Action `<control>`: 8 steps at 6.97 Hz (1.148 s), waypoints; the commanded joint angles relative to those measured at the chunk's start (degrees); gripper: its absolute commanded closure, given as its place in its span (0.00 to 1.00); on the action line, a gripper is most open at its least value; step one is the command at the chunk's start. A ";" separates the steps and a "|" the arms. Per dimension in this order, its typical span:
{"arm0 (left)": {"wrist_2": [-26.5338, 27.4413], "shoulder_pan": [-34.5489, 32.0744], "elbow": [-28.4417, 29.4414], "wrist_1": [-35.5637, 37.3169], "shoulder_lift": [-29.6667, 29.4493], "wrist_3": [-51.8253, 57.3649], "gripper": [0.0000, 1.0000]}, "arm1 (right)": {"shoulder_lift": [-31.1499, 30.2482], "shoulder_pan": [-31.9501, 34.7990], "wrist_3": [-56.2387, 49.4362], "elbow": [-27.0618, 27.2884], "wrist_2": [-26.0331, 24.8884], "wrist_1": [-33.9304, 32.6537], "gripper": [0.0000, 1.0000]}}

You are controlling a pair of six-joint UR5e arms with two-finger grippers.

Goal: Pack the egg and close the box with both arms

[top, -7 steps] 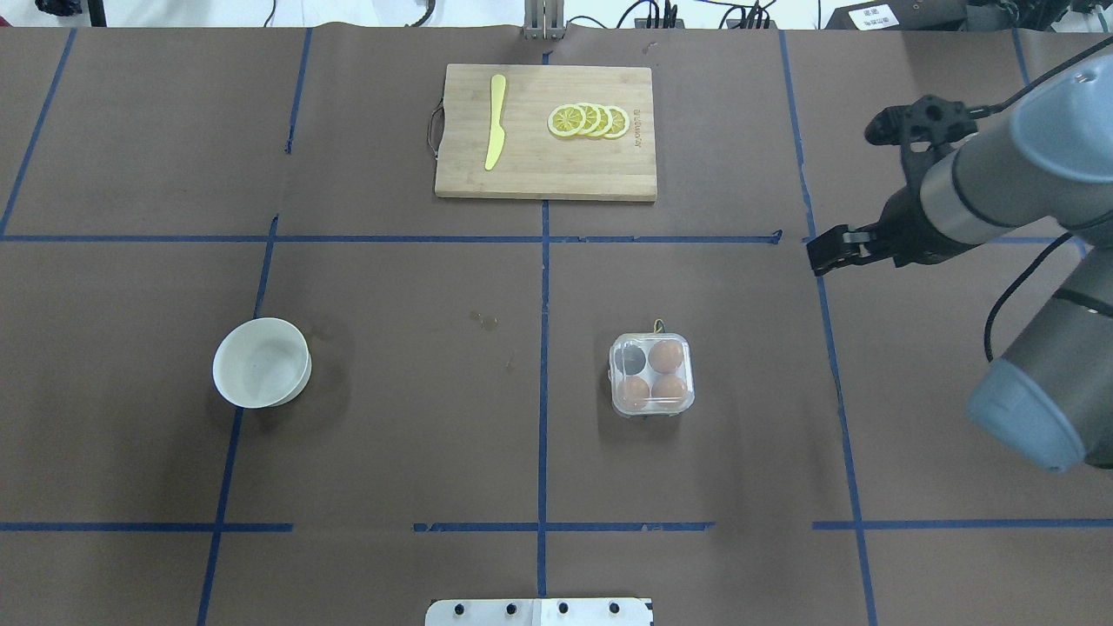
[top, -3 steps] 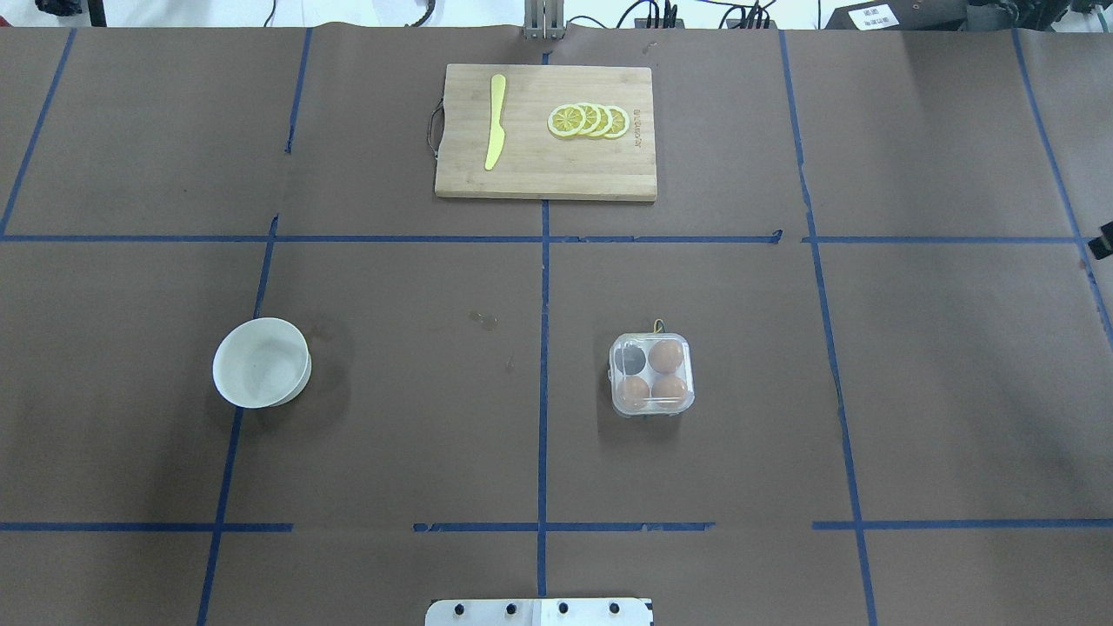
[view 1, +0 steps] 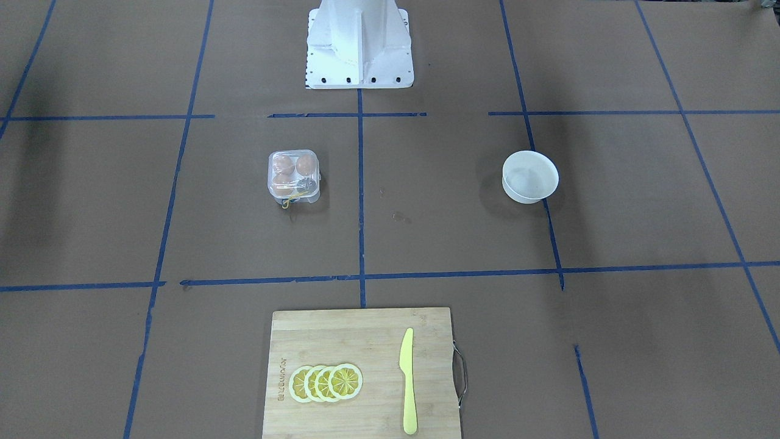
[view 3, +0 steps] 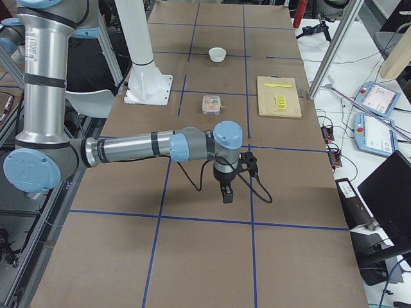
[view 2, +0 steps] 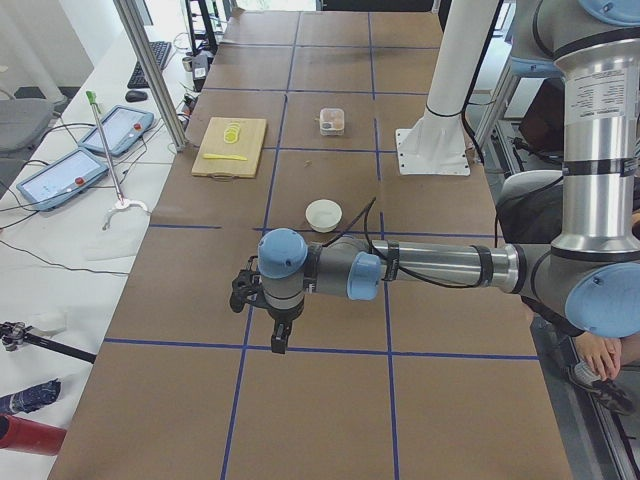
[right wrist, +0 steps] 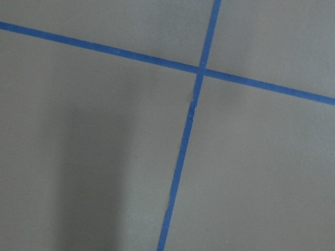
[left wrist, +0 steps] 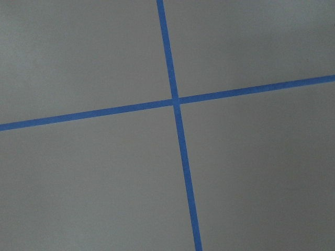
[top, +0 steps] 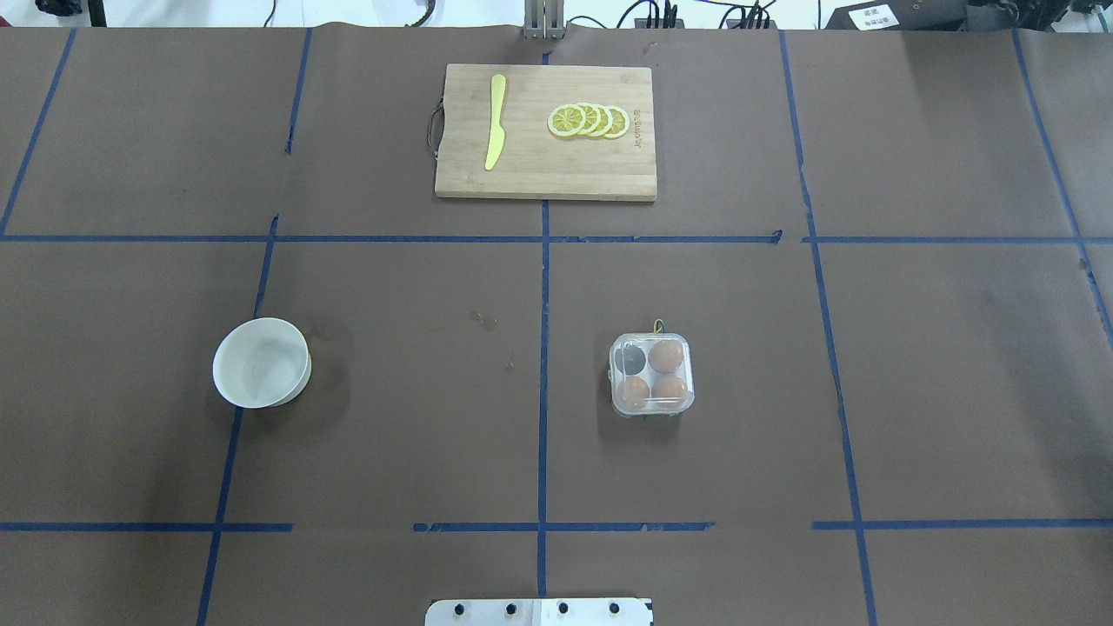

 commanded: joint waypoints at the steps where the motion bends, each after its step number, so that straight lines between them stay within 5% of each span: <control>1: 0.09 -0.15 0.10 0.57 -0.19 0.04 0.00 | -1.19 1.07 -0.33 -0.42 -0.25 0.18 0.00; 8: 0.18 0.02 -0.69 0.31 -0.45 -0.14 0.00 | -2.58 1.24 -0.76 -1.38 1.78 0.27 0.00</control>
